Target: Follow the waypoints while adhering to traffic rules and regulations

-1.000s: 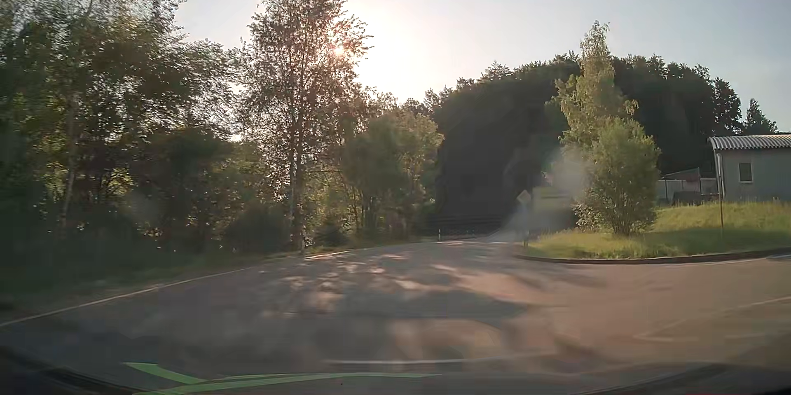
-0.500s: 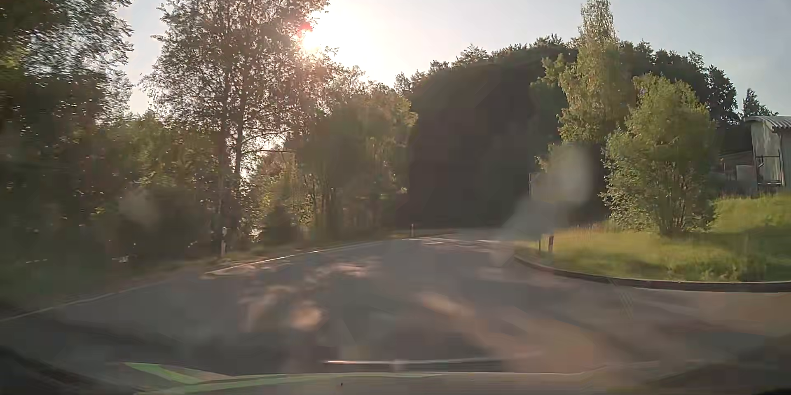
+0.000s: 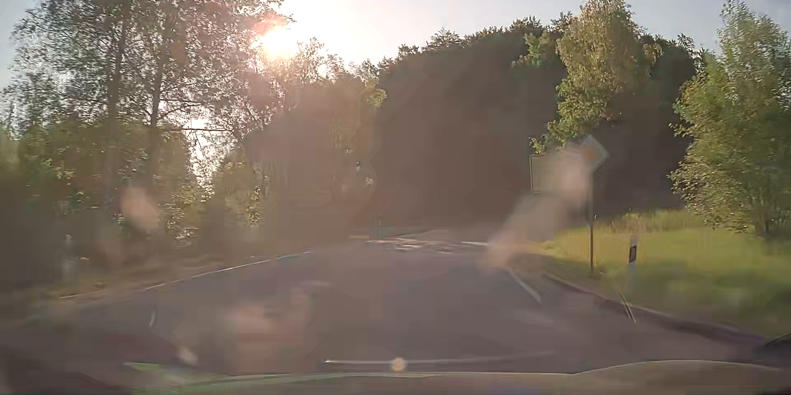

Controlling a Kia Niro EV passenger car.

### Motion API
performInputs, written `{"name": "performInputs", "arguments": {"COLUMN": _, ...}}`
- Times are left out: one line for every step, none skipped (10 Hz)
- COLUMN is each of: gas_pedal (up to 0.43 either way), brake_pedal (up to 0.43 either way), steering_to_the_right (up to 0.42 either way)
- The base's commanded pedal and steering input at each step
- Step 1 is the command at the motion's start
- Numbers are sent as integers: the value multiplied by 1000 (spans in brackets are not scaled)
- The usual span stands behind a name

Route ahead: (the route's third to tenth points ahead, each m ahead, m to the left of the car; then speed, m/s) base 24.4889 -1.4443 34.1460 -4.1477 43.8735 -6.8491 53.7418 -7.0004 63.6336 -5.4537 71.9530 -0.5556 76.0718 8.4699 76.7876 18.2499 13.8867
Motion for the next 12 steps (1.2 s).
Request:
{"name": "performInputs", "arguments": {"gas_pedal": 0, "brake_pedal": 98, "steering_to_the_right": 52}}
{"name": "performInputs", "arguments": {"gas_pedal": 0, "brake_pedal": 91, "steering_to_the_right": 52}}
{"name": "performInputs", "arguments": {"gas_pedal": 0, "brake_pedal": 85, "steering_to_the_right": 52}}
{"name": "performInputs", "arguments": {"gas_pedal": 0, "brake_pedal": 79, "steering_to_the_right": 52}}
{"name": "performInputs", "arguments": {"gas_pedal": 0, "brake_pedal": 79, "steering_to_the_right": 53}}
{"name": "performInputs", "arguments": {"gas_pedal": 0, "brake_pedal": 67, "steering_to_the_right": 53}}
{"name": "performInputs", "arguments": {"gas_pedal": 0, "brake_pedal": 67, "steering_to_the_right": 53}}
{"name": "performInputs", "arguments": {"gas_pedal": 0, "brake_pedal": 67, "steering_to_the_right": 53}}
{"name": "performInputs", "arguments": {"gas_pedal": 0, "brake_pedal": 67, "steering_to_the_right": 51}}
{"name": "performInputs", "arguments": {"gas_pedal": 0, "brake_pedal": 67, "steering_to_the_right": 49}}
{"name": "performInputs", "arguments": {"gas_pedal": 0, "brake_pedal": 67, "steering_to_the_right": 48}}
{"name": "performInputs", "arguments": {"gas_pedal": 0, "brake_pedal": 67, "steering_to_the_right": 47}}
